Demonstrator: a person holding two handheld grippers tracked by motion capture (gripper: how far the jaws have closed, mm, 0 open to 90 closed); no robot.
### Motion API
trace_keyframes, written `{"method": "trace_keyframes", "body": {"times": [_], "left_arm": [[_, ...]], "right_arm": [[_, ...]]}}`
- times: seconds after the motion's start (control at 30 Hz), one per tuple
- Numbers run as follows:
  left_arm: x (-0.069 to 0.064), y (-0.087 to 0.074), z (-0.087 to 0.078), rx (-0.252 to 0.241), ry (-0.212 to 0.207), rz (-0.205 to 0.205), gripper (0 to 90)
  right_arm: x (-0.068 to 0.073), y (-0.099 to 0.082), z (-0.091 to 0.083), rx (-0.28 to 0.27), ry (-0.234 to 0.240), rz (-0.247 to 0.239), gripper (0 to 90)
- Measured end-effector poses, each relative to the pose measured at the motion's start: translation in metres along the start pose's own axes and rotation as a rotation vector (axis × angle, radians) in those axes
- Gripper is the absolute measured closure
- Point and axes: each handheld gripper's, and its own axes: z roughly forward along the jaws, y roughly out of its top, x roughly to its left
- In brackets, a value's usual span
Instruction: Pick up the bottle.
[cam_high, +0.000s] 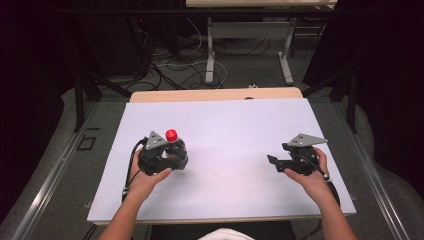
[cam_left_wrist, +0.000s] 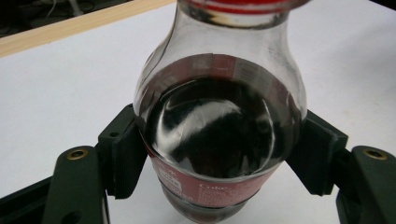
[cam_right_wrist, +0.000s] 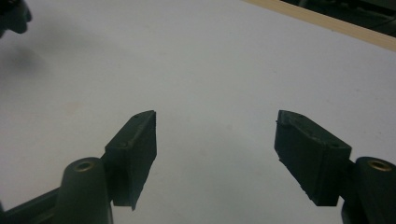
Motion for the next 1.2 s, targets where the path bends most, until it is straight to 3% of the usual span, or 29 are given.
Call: {"method": "trace_keyframes", "body": {"times": [0.13,0.3,0.37,0.6,0.77,0.87,0.97,1.2], "left_arm": [[-0.011,0.009,0.008,-0.022,-0.012,0.013,29.7],[-0.024,0.015,0.019,-0.015,-0.039,0.033,29.7],[-0.029,0.017,0.023,-0.007,-0.047,0.042,29.7],[-0.044,0.015,0.033,0.000,-0.094,0.065,29.8],[-0.052,0.010,0.040,0.019,-0.117,0.087,29.7],[-0.058,0.007,0.044,0.042,-0.137,0.094,29.7],[-0.065,0.005,0.049,0.041,-0.141,0.102,29.7],[-0.075,0.004,0.051,0.049,-0.167,0.124,29.7]], "right_arm": [[0.009,0.015,0.002,-0.007,0.043,-0.015,32.3],[0.021,0.038,0.004,-0.036,0.106,-0.017,32.2],[0.027,0.047,0.005,-0.043,0.128,-0.039,32.3],[0.054,0.073,0.016,-0.068,0.205,-0.092,36.0],[0.072,0.085,0.024,-0.082,0.303,-0.129,39.1],[0.083,0.090,0.027,-0.079,0.313,-0.153,39.9],[0.091,0.093,0.028,-0.085,0.311,-0.180,46.9],[0.098,0.091,0.030,-0.083,0.348,-0.131,49.3]]}}
